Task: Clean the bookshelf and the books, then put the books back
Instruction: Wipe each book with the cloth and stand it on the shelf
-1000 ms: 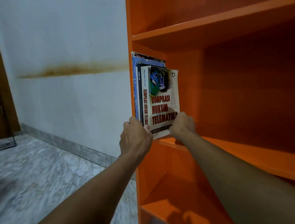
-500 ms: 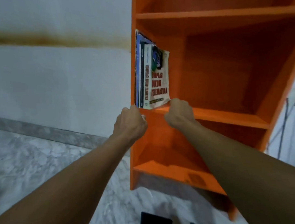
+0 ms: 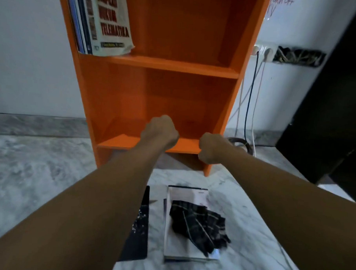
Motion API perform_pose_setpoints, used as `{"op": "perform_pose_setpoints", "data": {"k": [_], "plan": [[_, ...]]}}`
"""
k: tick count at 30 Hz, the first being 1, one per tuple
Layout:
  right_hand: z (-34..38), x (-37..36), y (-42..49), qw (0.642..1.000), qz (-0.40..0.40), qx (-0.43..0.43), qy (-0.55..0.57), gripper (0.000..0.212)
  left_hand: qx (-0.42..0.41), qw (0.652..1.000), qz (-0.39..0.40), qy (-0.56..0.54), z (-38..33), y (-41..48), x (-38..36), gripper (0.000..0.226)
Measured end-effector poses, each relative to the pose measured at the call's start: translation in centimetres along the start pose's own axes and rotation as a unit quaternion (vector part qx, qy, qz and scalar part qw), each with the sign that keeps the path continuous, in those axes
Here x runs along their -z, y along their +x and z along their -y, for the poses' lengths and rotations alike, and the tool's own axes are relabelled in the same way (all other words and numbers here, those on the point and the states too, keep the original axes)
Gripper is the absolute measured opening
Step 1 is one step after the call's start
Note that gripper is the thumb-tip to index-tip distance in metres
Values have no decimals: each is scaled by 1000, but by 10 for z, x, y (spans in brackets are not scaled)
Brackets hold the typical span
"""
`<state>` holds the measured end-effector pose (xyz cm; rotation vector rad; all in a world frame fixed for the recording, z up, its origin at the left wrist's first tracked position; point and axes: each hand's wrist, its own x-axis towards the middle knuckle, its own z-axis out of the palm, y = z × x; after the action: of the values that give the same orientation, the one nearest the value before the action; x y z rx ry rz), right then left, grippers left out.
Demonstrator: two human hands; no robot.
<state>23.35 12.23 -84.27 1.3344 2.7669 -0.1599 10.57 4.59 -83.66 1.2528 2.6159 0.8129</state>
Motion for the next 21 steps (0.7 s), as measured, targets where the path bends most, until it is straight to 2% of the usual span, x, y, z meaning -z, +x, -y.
{"op": "perform_pose_setpoints", "data": {"k": [2, 4, 5, 8, 9, 11, 16, 21], "plan": [[-7, -39, -1, 998, 53, 9, 8, 20, 0, 999, 39, 4, 6, -7, -36, 11], [-12, -86, -2, 993, 112, 13, 34, 17, 17, 996, 84, -15, 23, -12, -82, 21], [-14, -108, -5, 988, 147, 11, 42, 16, 29, 994, 108, -19, 33, -15, -102, 19], [-22, -166, -20, 968, 249, 9, 21, 68, 88, 987, 135, -7, 69, -27, -149, 10], [-25, -182, -26, 965, 260, 16, -4, 79, 109, 983, 147, -6, 79, -31, -160, 10], [-30, -205, -28, 972, 226, 38, -55, 83, 150, 975, 167, -11, 96, -32, -181, 17], [-36, -227, -18, 981, 119, 90, -124, 67, 209, 956, 177, -101, 111, -30, -224, 17], [-56, -230, -21, 989, 49, 114, -82, 65, 265, 945, 139, -134, 117, -21, -246, 20]]}}
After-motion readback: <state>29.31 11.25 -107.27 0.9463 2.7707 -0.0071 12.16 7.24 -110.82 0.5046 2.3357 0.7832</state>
